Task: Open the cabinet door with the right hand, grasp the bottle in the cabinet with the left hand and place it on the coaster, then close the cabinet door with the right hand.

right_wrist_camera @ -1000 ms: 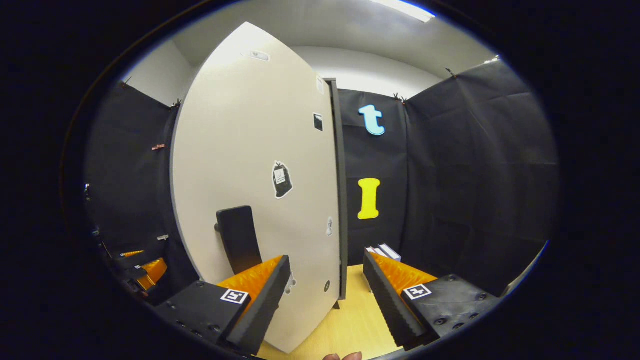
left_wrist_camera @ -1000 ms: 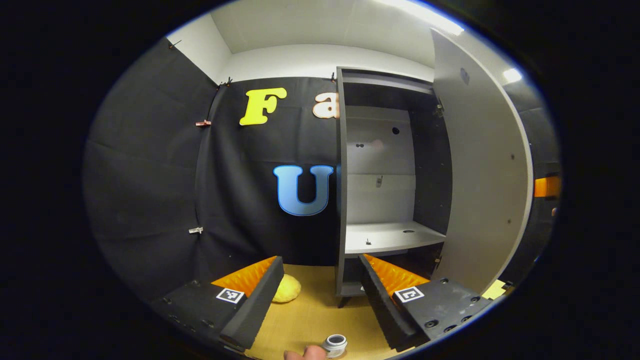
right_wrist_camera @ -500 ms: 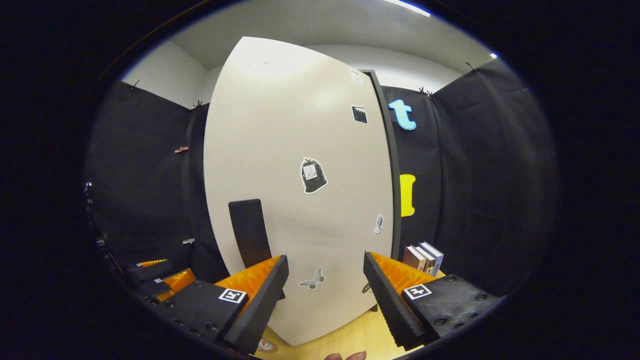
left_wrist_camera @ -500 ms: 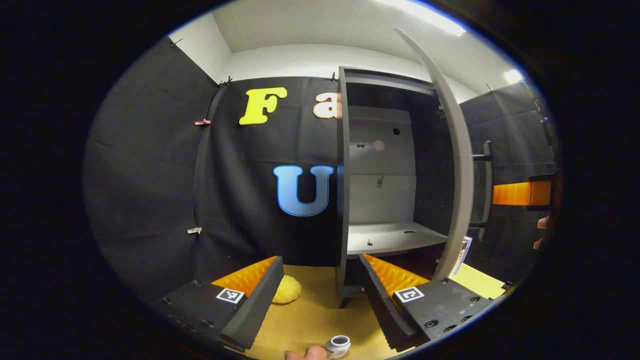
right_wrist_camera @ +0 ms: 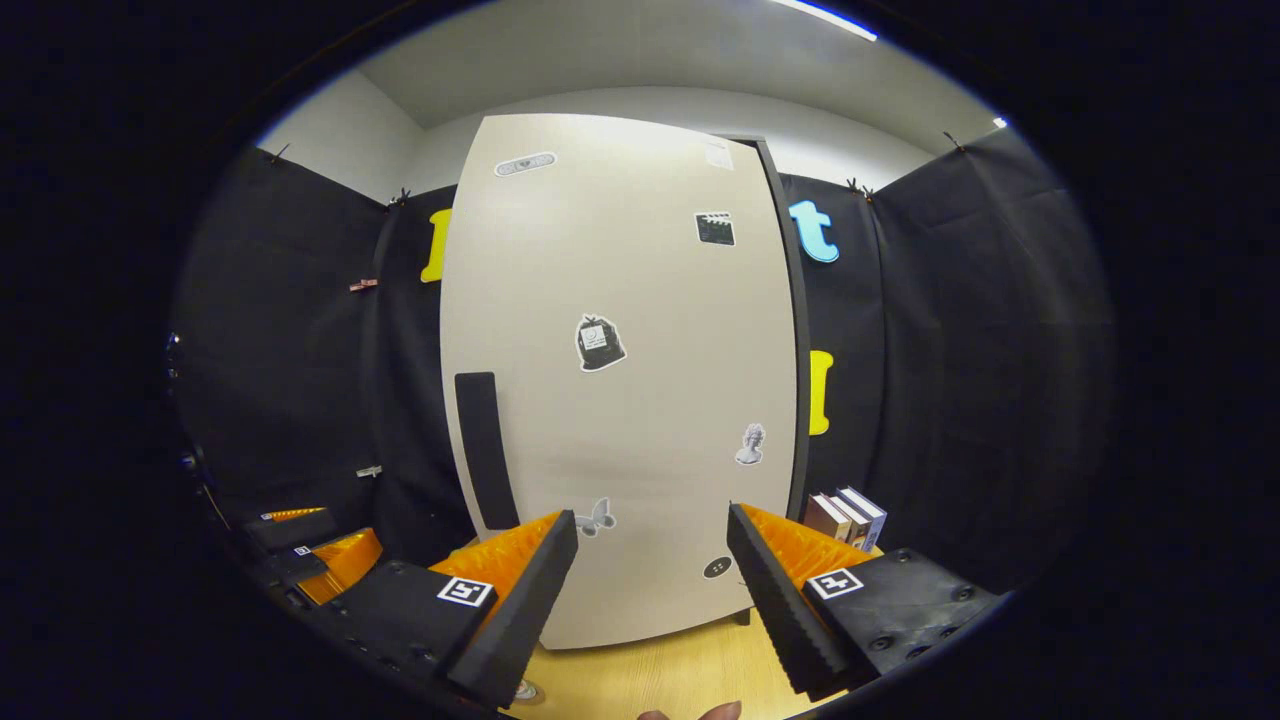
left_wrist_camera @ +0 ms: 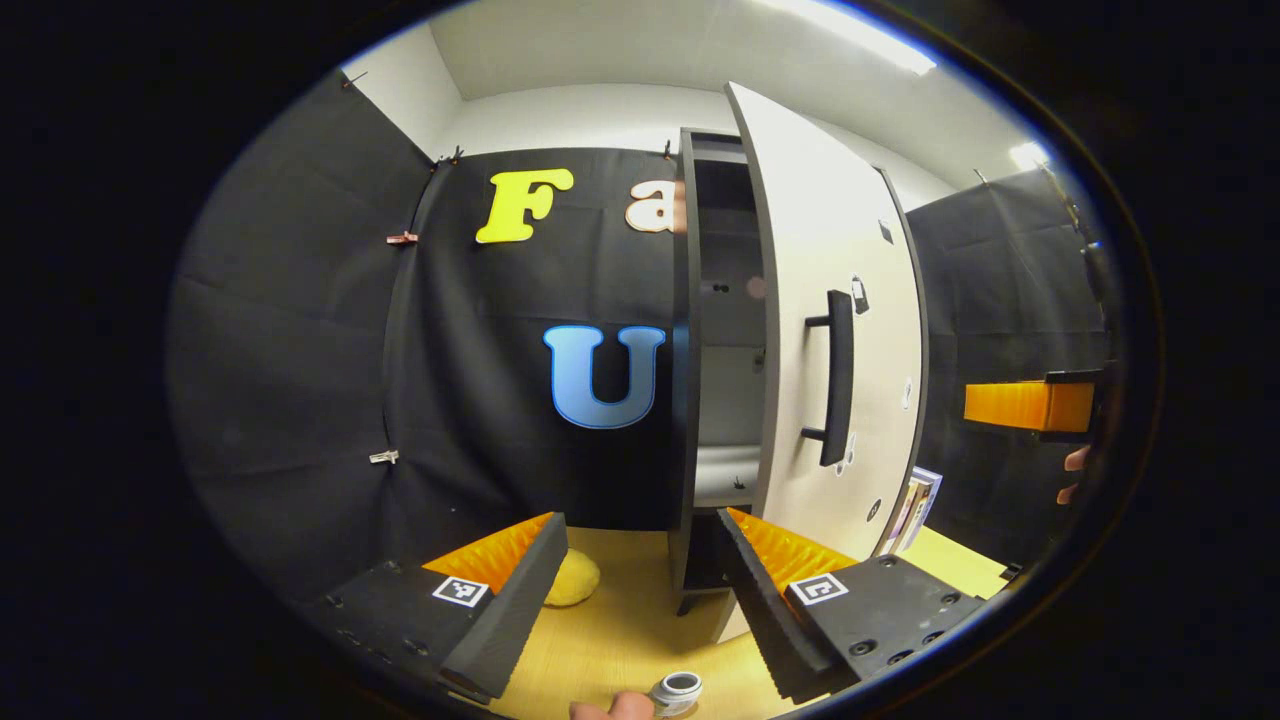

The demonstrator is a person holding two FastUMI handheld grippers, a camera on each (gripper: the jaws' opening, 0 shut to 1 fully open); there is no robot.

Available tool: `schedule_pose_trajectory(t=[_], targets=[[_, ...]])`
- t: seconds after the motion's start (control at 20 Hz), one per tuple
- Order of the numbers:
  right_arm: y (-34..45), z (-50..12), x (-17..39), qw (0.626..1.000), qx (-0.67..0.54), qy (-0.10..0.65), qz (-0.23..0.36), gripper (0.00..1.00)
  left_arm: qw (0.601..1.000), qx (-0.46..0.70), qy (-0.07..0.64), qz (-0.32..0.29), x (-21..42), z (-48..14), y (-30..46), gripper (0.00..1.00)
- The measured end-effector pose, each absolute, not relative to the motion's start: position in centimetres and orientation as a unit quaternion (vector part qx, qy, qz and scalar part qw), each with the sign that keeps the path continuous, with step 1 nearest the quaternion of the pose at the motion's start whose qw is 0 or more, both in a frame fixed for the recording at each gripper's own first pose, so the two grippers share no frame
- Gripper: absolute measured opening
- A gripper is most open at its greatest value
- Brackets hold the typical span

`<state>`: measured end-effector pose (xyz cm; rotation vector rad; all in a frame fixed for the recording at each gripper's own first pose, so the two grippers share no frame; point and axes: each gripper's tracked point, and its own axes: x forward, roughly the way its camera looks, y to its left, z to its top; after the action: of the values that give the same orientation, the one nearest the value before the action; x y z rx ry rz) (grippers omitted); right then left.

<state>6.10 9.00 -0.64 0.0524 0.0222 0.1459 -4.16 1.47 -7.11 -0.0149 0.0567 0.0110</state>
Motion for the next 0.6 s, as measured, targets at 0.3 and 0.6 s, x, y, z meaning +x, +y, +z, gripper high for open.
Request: schedule_pose_trajectory(t=[0.3, 0.6], targets=[[8.3, -1.0, 6.0, 0.998, 0.015, 0.005, 0.062, 0.98, 1.000, -0.003, 0.028, -0.003, -3.8, -6.7, 0.7, 0.93], [7.9, -0.9, 5.8, 0.998, 0.015, -0.001, 0.057, 0.98, 1.000, -0.004, 0.026, -0.009, -3.6, -6.3, -0.1, 0.94]])
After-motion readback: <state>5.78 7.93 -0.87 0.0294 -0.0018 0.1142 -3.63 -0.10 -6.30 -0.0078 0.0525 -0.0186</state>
